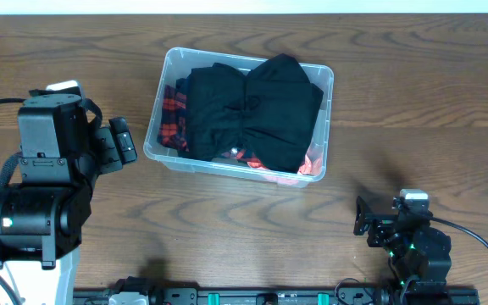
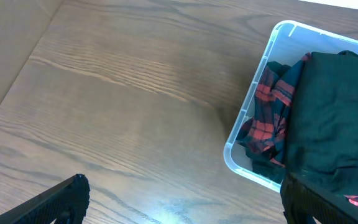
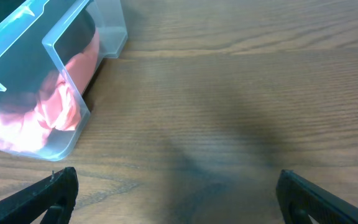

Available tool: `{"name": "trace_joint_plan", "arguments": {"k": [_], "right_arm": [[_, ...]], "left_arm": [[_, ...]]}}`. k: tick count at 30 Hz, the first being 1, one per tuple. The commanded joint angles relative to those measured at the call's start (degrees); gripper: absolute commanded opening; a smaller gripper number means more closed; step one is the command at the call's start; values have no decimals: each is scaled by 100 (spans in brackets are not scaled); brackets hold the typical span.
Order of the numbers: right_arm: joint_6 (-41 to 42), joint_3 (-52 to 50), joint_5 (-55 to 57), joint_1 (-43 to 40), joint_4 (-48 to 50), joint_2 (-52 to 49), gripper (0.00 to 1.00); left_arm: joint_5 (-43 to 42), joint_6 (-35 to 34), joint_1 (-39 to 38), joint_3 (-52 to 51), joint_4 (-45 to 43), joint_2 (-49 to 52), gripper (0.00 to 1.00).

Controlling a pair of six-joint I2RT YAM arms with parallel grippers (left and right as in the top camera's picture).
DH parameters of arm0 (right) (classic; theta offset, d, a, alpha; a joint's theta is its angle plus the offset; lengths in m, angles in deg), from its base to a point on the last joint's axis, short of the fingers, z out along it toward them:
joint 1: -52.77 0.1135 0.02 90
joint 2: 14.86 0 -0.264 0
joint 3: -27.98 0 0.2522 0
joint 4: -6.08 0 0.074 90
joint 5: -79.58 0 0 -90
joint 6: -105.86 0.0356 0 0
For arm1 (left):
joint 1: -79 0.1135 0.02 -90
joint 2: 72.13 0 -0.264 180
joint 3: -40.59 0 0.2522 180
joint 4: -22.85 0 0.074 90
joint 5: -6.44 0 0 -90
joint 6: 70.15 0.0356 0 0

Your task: Pack container

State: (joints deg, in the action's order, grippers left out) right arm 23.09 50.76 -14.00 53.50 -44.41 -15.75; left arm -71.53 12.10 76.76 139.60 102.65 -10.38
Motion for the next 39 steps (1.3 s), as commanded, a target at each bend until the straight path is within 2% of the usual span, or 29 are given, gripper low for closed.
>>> {"name": "trace_joint_plan", "arguments": {"k": [1, 6, 13, 17, 22, 29, 39], "right_arm": [[90, -15, 37, 52, -7, 55, 99], [90, -15, 37, 52, -7, 55, 99], [90, -15, 37, 52, -7, 55, 99], [90, -15, 35, 52, -7, 55, 99], [90, -15, 37, 52, -7, 55, 99], [90, -15, 35, 52, -7, 55, 99], [90, -15, 37, 52, -7, 55, 99]], "left_arm": [[68, -72, 42, 26, 13, 0, 98], [70, -70, 42, 26, 11, -260, 98], [46, -68, 81, -352, 17, -1268, 98], [-203, 138, 267, -1145, -219, -2041, 98], [-588, 498, 424, -2345, -960, -3051, 98], [-966, 492, 444, -4249, -2111, -4496, 98], [-1165, 400, 442, -6164, -3329, -5663, 98]]}}
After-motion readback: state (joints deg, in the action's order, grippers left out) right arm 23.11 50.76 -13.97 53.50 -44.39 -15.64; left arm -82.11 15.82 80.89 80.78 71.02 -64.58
